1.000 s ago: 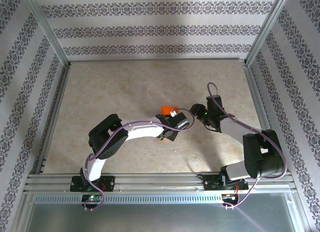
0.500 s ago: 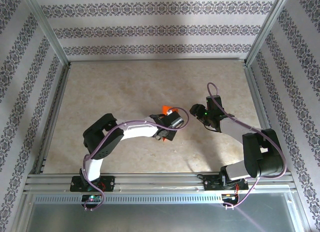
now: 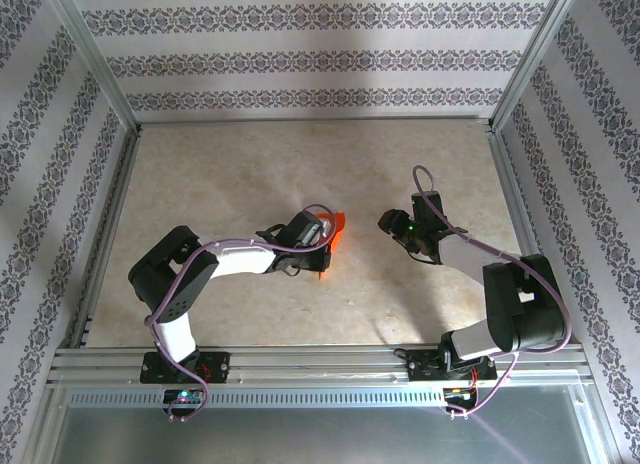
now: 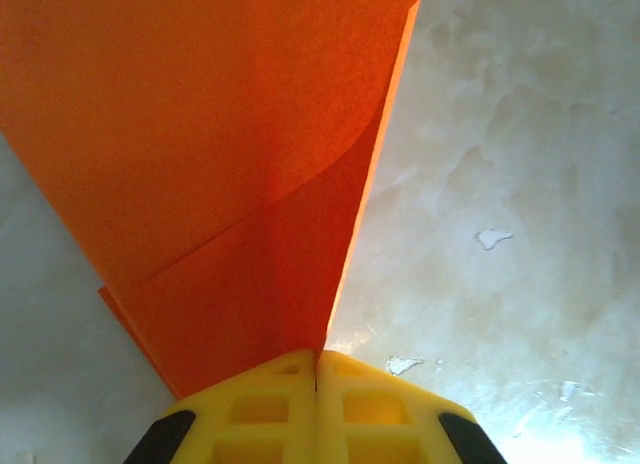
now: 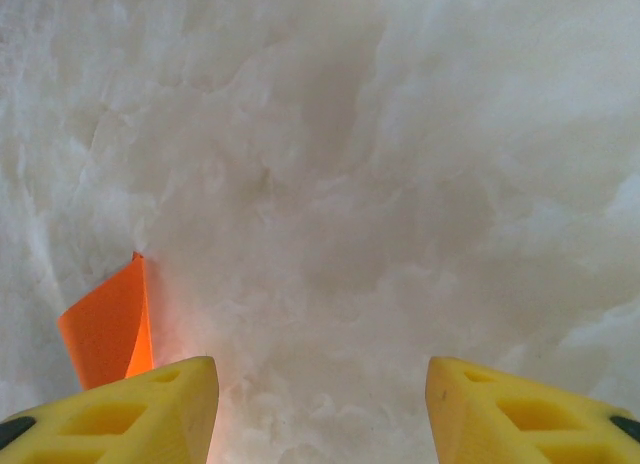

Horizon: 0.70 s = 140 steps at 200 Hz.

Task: Fold a paper plane with a square sheet of paper (pick it up from the middle)
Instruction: Fold the wing for the fifth time at the center of the table.

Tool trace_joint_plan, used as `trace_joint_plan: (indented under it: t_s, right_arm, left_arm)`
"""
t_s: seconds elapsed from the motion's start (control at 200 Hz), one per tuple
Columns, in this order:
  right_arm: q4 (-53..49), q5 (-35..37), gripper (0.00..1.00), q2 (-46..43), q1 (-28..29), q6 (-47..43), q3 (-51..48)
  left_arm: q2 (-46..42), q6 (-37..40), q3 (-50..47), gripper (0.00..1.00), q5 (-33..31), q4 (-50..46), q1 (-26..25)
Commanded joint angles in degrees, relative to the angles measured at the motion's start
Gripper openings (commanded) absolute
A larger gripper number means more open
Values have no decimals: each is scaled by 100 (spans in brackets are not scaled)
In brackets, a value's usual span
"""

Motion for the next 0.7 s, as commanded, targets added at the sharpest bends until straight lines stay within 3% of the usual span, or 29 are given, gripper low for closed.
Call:
trace_joint_plan:
  t_s: [0.0,0.275,0.695]
  right_arm:
    - [-59,-87,58,109,61,-53,145]
    - [44,-518,58,344,298,-334,401]
    - [266,-1115,56,801,711,-633,813]
  left_arm:
    - [-251,-307,-273,3,524,868,229]
    - [-310,-550,-586,3,881,1464,441]
    - [-67,-1559,-1215,3,1090,2727,765]
